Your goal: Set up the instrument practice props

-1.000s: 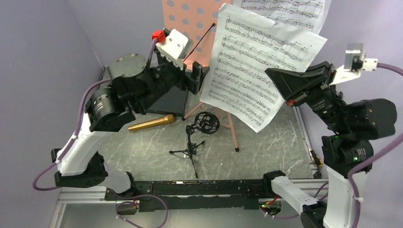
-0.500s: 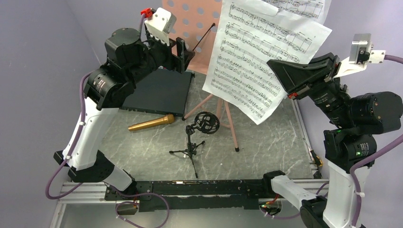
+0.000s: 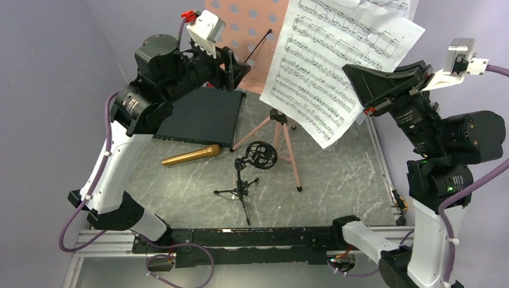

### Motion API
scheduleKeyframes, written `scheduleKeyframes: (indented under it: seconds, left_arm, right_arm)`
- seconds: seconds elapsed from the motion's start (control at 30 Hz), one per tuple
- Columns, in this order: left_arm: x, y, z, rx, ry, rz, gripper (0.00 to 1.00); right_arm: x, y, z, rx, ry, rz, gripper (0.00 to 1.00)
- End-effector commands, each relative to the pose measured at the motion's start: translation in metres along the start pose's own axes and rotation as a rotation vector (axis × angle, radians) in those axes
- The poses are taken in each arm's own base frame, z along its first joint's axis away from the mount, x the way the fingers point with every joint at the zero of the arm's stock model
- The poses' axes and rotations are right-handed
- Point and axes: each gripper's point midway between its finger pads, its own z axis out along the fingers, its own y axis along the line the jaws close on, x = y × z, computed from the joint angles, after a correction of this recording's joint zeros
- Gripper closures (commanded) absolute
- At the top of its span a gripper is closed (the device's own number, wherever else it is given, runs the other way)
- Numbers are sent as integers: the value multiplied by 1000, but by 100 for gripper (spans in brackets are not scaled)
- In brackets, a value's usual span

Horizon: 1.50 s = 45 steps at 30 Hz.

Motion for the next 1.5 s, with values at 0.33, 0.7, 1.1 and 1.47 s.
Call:
scheduleKeyframes:
  seconds: [0.33,0.7,1.1,1.47]
  left_arm:
    - [-20,-7,9,51,-96,33,38]
    - [-19,-2,17,30,-106,44,47]
    - [-16,3,17,9,-120,60,66]
    - [-16,-1,9,24,-141,59,87]
  right_arm:
    - [-22,-4,15,-14,-100,-47,100]
    - [-18,-7,24,-37,-110,-30,100]
    - [-13,-15,32,-31,-111,-28,100]
    - [-11,-23,30,3,-130,-29,100]
